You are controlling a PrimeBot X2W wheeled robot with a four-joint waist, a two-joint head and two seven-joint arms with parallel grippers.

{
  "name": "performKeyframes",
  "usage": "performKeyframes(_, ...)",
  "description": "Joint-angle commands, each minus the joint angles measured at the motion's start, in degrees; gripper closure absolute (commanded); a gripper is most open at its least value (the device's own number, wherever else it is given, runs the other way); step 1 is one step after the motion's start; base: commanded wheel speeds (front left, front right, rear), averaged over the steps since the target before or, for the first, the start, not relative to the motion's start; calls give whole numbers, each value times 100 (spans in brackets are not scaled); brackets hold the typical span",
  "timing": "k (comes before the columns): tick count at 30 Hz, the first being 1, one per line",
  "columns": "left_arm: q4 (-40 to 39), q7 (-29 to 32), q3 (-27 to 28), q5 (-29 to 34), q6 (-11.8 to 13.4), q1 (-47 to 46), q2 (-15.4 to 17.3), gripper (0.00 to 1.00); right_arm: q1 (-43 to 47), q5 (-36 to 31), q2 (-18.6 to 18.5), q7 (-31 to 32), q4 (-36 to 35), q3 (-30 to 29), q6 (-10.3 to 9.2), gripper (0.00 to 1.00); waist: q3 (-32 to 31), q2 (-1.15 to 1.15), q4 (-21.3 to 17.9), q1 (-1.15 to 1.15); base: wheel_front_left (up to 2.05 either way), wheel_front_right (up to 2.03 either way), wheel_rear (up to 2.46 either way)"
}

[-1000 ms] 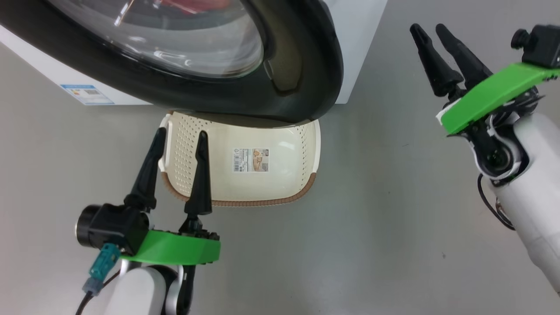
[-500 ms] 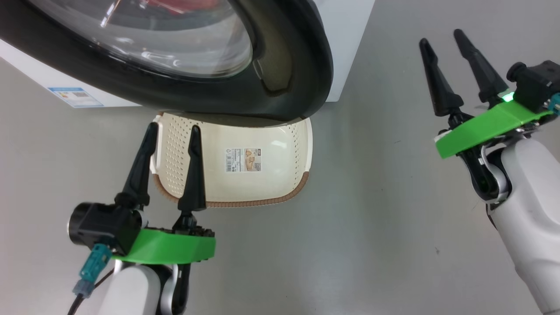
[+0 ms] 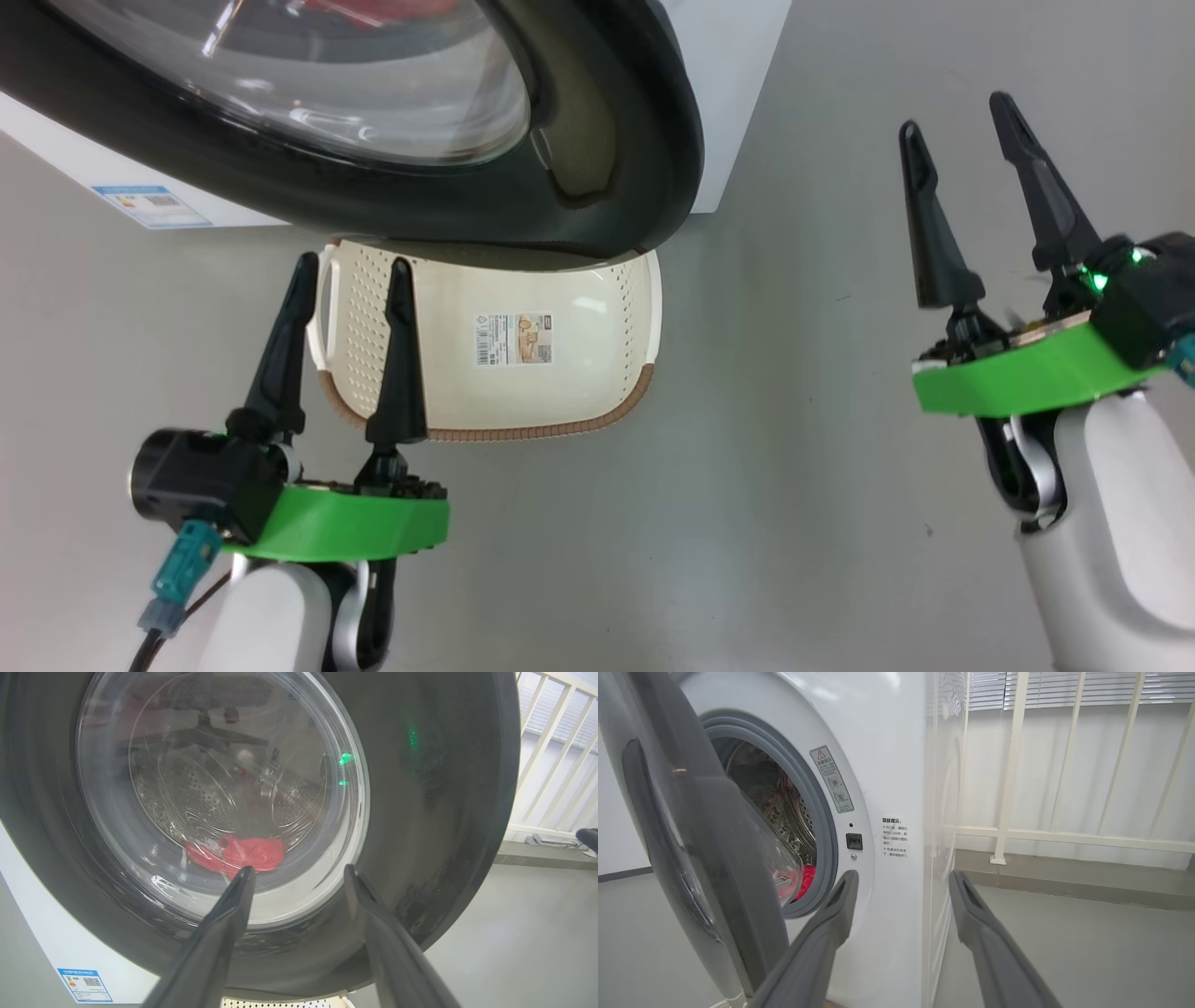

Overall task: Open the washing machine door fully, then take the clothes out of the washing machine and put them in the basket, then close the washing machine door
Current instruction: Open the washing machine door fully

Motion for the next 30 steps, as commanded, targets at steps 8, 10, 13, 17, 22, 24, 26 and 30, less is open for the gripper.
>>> performKeyframes(8,-168,-44,208,65,-29,-28,90,0,784,-208,303,-35,-727,-7,28,0,12,0,22,0,0,0,0)
performKeyframes(10,-171,-44,210,69,-32,-24,90,0,818,-224,310,-35,-738,21,28,0,17,0,22,0,0,0,0)
performKeyframes(13,-177,-44,216,79,-36,-12,90,0,890,-268,327,-36,-770,35,28,0,40,0,24,0,0,0,0)
performKeyframes(17,-188,-44,228,85,-27,4,90,0,892,-373,334,-36,-808,48,28,0,59,0,23,0,0,0,0)
performKeyframes(22,-184,-44,220,101,-21,15,90,0,916,-367,340,-36,-817,43,28,0,61,0,28,0,0,0,0)
performKeyframes(24,-182,-44,216,111,-17,22,90,0,924,-342,341,-36,-814,48,28,0,58,0,29,0,0,0,0)
performKeyframes(26,-183,-44,207,114,-17,30,90,0,927,-314,342,-36,-809,61,28,0,53,0,32,0,0,0,0)
performKeyframes(30,-184,-44,180,116,-11,42,90,0,937,-175,343,-36,-786,98,28,0,46,0,39,0,0,0,0)
